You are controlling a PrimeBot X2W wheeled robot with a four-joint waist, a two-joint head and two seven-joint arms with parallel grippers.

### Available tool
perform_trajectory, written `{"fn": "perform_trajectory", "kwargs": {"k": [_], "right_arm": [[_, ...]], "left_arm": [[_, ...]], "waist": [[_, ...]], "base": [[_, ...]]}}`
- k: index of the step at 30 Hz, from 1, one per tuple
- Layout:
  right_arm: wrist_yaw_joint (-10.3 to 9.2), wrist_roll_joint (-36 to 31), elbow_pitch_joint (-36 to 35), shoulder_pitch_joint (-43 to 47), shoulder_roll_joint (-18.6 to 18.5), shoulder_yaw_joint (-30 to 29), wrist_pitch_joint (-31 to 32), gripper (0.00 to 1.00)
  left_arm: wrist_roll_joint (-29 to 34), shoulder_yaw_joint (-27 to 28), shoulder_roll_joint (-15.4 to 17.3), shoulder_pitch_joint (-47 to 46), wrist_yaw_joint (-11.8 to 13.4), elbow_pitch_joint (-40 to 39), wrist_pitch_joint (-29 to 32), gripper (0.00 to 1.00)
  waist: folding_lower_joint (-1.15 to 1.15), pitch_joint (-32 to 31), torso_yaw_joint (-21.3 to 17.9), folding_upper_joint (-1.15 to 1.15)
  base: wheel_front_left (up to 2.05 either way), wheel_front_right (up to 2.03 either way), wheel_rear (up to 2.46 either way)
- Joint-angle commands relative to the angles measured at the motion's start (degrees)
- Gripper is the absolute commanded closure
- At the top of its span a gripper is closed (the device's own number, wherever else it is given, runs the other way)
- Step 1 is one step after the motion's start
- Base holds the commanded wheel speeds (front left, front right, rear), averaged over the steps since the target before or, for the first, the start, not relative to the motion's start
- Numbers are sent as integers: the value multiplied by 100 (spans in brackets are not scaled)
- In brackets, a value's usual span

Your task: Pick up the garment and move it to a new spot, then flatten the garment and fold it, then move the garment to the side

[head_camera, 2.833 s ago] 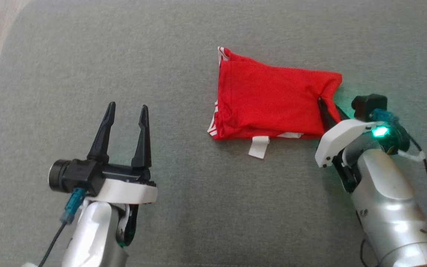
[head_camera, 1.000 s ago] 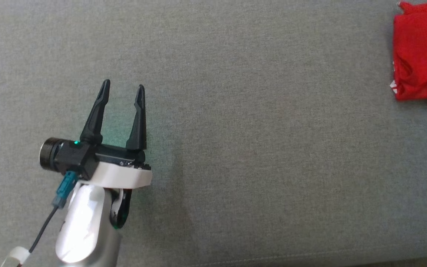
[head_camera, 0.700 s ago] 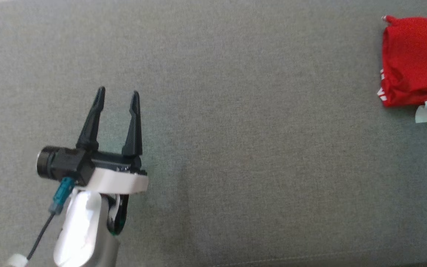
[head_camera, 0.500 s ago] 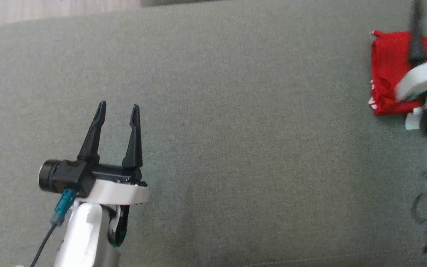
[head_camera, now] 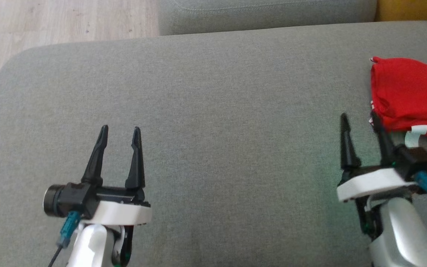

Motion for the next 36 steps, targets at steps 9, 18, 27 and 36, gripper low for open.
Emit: {"fn": "perform_trajectory", "kwargs": {"k": [9,18,27,36], "right_arm": [[-11,91,-156,81,39,400,-117,0],[-11,79,-264,143,40,426,-118,0],[-11,112,-297,168,40,497,-119,0],[-11,122,-315,144,40,481,-119,0]], "left_arm": [[-157,210,41,82,67,-122,-29,0],[-479,267,41,87,46,41,-29,0],[-787,400,41,122,-51,0,-29,0],[-1071,420,41,147,-33,34,-29,0]], "waist": [[1,-87,27,0],[1,-99,14,0],[1,-136,-1,0],[1,-112,0,0]], "base": [[0,0,0],[0,0,0],[0,0,0],[0,0,0]]}}
